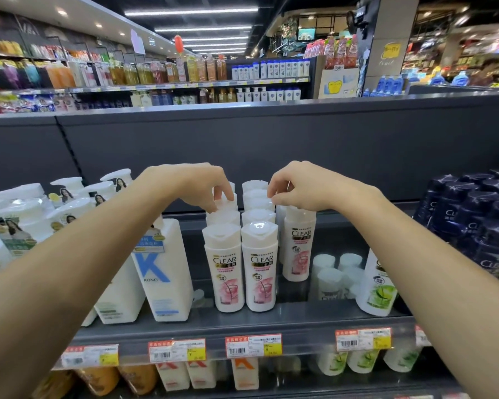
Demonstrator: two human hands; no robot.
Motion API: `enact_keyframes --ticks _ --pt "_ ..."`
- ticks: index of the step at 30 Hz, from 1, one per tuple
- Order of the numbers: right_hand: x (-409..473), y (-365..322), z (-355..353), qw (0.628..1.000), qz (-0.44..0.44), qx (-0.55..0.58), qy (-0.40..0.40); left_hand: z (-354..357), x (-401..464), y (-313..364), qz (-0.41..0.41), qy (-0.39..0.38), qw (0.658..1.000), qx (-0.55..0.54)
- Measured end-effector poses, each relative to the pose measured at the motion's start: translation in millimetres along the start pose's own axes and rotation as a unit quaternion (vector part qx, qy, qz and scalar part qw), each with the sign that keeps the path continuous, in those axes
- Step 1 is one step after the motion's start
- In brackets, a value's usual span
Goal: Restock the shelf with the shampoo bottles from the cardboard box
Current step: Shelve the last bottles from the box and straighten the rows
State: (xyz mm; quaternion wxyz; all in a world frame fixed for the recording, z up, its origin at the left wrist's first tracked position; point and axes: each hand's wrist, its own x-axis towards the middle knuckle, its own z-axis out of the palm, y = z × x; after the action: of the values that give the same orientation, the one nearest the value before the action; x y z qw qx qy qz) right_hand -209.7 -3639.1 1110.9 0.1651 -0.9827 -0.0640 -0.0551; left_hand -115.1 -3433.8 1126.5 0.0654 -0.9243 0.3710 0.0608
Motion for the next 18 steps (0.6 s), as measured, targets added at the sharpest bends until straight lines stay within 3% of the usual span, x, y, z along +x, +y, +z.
enact_keyframes --ticks 18 --pt "10 0 5 1.000 0.004 -0.008 -0.010 -3 11 -4 0.006 -0.030 0.998 -0.047"
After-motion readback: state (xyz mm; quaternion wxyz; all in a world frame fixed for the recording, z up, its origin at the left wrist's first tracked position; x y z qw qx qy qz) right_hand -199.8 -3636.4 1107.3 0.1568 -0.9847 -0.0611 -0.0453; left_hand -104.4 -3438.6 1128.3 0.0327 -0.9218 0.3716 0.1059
